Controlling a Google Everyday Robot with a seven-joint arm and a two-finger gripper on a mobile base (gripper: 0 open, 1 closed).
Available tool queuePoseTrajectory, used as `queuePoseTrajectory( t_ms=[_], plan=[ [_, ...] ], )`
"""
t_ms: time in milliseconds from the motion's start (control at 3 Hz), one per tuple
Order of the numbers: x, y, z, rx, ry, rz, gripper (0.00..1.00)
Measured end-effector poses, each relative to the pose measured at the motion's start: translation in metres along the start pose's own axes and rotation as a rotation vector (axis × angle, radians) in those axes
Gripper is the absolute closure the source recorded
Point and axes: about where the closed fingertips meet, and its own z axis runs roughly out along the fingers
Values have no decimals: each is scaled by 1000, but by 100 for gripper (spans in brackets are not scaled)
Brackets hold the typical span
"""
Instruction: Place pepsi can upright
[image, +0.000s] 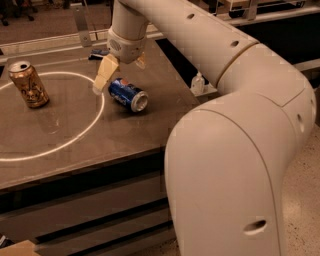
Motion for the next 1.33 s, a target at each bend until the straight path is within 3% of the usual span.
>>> queuePoseTrajectory(
  t_ms=[667, 1333],
  plan=[
    [7, -1, 21, -9, 40, 14, 3],
    [11, 2, 30, -25, 55, -1, 48]
  ],
)
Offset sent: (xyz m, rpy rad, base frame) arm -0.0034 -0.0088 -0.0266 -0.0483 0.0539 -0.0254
